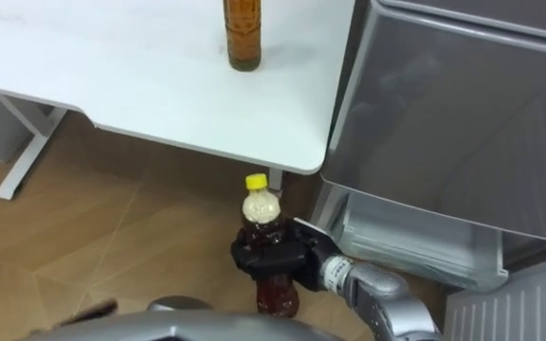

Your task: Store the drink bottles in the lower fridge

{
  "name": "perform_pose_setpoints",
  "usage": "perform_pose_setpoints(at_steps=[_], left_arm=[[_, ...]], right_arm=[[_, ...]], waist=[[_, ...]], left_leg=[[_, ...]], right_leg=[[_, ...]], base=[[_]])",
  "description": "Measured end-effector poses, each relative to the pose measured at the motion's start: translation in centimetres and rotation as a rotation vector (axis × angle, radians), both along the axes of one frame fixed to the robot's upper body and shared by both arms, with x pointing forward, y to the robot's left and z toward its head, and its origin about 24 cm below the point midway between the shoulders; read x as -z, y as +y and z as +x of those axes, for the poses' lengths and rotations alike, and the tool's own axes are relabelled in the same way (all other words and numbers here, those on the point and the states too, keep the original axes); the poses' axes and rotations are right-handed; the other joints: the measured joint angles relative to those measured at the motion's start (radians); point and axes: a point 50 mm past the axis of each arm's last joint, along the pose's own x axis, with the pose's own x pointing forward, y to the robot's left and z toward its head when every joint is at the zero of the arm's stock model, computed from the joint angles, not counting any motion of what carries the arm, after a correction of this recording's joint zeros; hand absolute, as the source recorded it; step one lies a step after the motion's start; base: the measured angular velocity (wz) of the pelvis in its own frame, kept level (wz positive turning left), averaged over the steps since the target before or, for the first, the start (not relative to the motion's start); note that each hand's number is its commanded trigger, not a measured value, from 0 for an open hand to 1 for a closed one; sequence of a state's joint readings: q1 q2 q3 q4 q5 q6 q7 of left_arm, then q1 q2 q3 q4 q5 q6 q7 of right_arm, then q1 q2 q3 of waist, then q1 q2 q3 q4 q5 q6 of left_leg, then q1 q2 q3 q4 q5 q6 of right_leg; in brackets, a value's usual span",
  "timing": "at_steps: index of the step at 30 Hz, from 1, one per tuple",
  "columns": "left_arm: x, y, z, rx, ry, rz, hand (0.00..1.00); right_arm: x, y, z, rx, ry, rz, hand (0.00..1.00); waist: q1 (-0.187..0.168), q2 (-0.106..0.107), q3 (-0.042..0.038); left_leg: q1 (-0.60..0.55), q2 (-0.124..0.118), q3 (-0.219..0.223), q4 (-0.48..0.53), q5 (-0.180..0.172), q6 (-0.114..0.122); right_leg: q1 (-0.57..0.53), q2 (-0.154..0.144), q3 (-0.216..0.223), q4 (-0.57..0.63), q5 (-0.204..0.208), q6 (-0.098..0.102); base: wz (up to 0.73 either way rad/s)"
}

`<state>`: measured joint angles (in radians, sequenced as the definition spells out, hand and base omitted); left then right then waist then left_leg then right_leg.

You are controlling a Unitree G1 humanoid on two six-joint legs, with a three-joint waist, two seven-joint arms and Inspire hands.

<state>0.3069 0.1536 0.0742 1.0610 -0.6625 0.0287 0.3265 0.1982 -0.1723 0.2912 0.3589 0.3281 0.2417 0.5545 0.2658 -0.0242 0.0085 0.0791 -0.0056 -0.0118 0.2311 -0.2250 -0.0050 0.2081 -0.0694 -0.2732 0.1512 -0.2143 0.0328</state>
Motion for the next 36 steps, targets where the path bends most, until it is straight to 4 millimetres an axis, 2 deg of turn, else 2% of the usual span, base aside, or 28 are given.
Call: perform_pose_setpoints(at_steps=[2,5,6,9,13,15,23,30,36], left_arm=[[0.2,-0.4,-1.5,0.034,0.066,-0.040,0.00],[0.4,-0.8,-1.9,0.119,0.112,-0.097,0.00],[0.5,-1.0,-1.7,0.166,0.121,-0.120,0.00],[0.6,-1.4,-1.1,0.269,0.123,-0.170,0.00],[0.9,-2.1,0.9,0.400,0.096,-0.220,0.00],[0.9,-2.2,1.1,0.431,0.099,-0.225,0.00],[1.0,-2.3,1.4,0.574,0.132,-0.240,0.00],[1.1,-2.7,1.4,0.700,0.173,-0.274,0.00],[1.0,-2.6,1.3,0.750,0.201,-0.267,0.00]], right_arm=[[-0.1,0.1,0.1,0.005,0.003,0.028,1.00],[0.0,0.1,0.1,0.025,0.027,0.059,1.00],[0.1,0.1,0.3,0.024,0.033,0.057,1.00],[0.5,-0.1,0.0,0.034,0.059,0.045,1.00],[0.5,-0.5,0.2,0.070,0.065,0.052,1.00],[0.4,-0.7,0.4,0.072,0.059,0.040,1.00],[0.5,-1.3,0.6,0.104,0.060,0.006,1.00],[0.9,-2.2,0.7,0.283,0.109,0.032,1.00],[0.6,-2.9,1.2,0.488,0.151,0.130,1.00]], waist=[[-0.015,-0.002,0.0015],[-0.030,-0.001,0.0018],[-0.045,0.001,0.0059],[-0.068,0.002,0.0054],[-0.104,0.004,0.0033],[-0.124,0.006,0.0013],[-0.142,0.009,-0.0003],[-0.162,0.019,-0.0050],[-0.185,0.017,-0.0058]], left_leg=[[-0.009,0.000,-0.001,0.004,0.000,0.000],[-0.033,0.001,-0.001,0.015,0.000,0.000],[-0.037,0.001,0.000,0.020,0.000,0.001],[-0.037,0.001,0.003,0.024,-0.001,0.003],[-0.046,0.002,0.007,0.028,-0.001,0.003],[-0.045,0.002,0.009,0.028,-0.001,0.003],[-0.034,0.005,0.022,0.023,-0.001,0.003],[-0.026,0.010,0.037,0.024,-0.001,0.003],[-0.014,0.012,0.053,0.012,-0.001,0.003]], right_leg=[[-0.002,0.000,-0.002,0.000,0.000,0.000],[-0.018,0.000,0.001,0.004,0.000,-0.001],[-0.020,0.001,0.005,0.005,0.001,-0.001],[-0.021,0.000,0.011,0.008,0.001,-0.001],[-0.036,0.000,0.011,0.019,0.001,0.000],[-0.036,0.000,0.014,0.019,0.001,-0.001],[-0.034,0.002,0.030,0.019,0.002,-0.001],[-0.034,0.005,0.045,0.020,0.004,-0.003],[-0.035,0.005,0.060,0.023,0.005,-0.003]], base=[[0.05],[0.00],[0.00],[-0.03],[-0.03],[-0.07],[-0.04],[-0.06],[-0.08]])
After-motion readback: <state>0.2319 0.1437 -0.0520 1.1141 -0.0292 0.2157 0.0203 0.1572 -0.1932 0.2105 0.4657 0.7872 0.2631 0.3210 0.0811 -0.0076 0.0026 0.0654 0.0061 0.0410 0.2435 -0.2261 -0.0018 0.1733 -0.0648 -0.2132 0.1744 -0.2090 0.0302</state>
